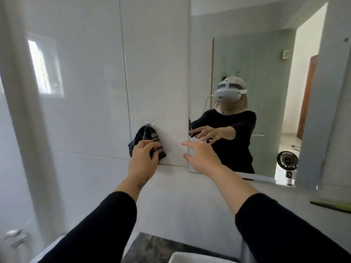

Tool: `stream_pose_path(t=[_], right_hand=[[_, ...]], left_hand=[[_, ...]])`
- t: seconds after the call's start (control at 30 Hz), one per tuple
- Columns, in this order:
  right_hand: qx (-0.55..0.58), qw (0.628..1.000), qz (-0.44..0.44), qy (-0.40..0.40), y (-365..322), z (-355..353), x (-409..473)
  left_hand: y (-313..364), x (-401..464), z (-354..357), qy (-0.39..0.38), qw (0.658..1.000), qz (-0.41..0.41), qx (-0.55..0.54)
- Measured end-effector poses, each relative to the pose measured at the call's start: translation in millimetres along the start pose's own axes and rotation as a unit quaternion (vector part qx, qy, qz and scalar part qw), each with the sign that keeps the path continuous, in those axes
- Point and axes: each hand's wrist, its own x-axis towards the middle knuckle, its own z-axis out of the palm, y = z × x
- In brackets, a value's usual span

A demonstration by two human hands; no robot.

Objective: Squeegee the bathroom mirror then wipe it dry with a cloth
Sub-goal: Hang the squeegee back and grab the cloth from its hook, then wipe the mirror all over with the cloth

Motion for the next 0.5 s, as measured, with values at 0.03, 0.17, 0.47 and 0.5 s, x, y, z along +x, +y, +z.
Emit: stream_pose_path(t=[0.03, 0.17, 0.47, 0.5], right_hand=[[0.024, 1.0, -0.011, -0.003, -13, 12, 12], [0.09, 0.996, -0.027, 0.006, -53, 52, 55], [0.117, 0.975, -0.029, 0.185, -81, 126, 108], [0.13, 0.972, -0.024, 0.196, -81, 132, 110]], left_hand=[[-14, 7, -8, 0.013, 1.0, -0.01, 0.002], [-63, 37, -24, 0.02, 0.998, -0.053, -0.004], [-117, 66, 15, -0.032, 0.995, -0.031, -0.09], [-120, 65, 19, -0.019, 0.994, -0.02, -0.105]])
